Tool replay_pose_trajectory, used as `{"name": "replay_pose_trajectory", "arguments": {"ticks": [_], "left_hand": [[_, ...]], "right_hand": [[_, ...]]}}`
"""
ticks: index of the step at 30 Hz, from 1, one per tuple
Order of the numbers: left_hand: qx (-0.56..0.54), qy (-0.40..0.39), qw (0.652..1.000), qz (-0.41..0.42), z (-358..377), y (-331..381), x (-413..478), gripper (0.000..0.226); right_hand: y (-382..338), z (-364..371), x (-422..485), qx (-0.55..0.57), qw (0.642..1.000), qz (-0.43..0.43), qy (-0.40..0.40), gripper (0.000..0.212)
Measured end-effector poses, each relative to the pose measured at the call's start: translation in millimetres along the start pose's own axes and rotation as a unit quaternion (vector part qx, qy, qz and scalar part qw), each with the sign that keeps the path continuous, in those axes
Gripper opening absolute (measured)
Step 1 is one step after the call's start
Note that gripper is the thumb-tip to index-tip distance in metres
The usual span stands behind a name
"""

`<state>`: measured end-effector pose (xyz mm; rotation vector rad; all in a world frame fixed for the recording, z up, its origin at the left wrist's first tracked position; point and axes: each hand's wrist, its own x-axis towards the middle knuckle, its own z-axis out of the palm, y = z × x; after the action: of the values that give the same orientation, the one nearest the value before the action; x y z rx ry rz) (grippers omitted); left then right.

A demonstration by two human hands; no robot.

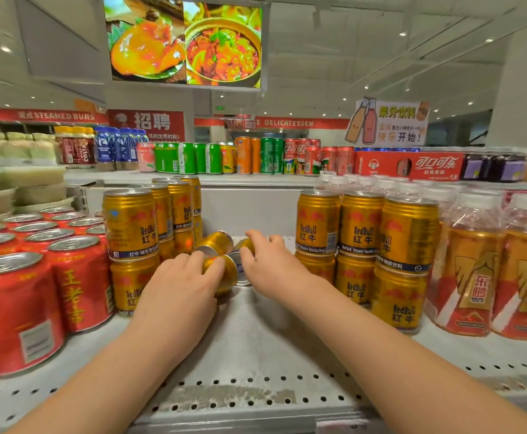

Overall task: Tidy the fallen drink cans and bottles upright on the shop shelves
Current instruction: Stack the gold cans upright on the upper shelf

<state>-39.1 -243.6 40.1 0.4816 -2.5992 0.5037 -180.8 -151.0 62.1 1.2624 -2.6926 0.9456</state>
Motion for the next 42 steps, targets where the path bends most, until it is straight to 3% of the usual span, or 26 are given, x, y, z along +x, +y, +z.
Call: {"name": "replay_pose_trajectory", "arguments": {"ticks": [5, 9, 16, 20, 25, 30, 33, 38, 41, 42], "left_hand": [[-0.074, 0.036, 0.997, -0.006, -2.3, -9.2, -19.5, 0.068], [-0.206, 0.052, 0.976, -0.053, 5.9, -22.5, -38.4, 0.066], [-0.264, 0.031, 0.962, -0.069, 11.4, -37.5, -47.0, 0.074], [-0.314, 0.034, 0.943, -0.104, 11.7, -38.0, -48.2, 0.065], [-0.268, 0.043, 0.955, -0.121, 8.5, -34.1, -48.5, 0.057], [-0.244, 0.041, 0.963, -0.112, 9.3, -33.5, -48.0, 0.062], [-0.330, 0.039, 0.935, -0.125, 6.6, -36.6, -47.5, 0.063], [-0.507, 0.033, 0.844, -0.175, 1.4, -38.7, -47.0, 0.051], [-0.567, 0.052, 0.795, -0.210, -0.2, -36.8, -42.2, 0.041], [-0.604, 0.050, 0.764, -0.223, -1.5, -35.5, -39.8, 0.042]], "right_hand": [[-8.4, 4.4, 9.0, 0.010, 0.998, 0.062, -0.008, 0.057], [-11.4, 13.4, 13.9, -0.008, 0.994, 0.107, 0.001, 0.058], [-24.5, 19.4, 22.2, -0.091, 0.981, 0.161, 0.058, 0.067], [-27.9, 15.3, 21.0, -0.072, 0.982, 0.175, 0.006, 0.080], [-39.2, 1.7, 9.6, -0.147, 0.972, 0.162, -0.087, 0.085], [-31.4, 1.7, -5.0, -0.135, 0.977, 0.143, -0.083, 0.096], [-19.8, -0.2, -20.7, -0.026, 0.993, 0.103, -0.045, 0.090], [-2.4, -2.8, -62.6, 0.133, 0.989, 0.069, 0.005, 0.093], [7.1, -5.7, -90.9, 0.202, 0.977, 0.063, 0.031, 0.073], [9.3, -6.2, -98.4, 0.220, 0.973, 0.058, 0.033, 0.070]]}}
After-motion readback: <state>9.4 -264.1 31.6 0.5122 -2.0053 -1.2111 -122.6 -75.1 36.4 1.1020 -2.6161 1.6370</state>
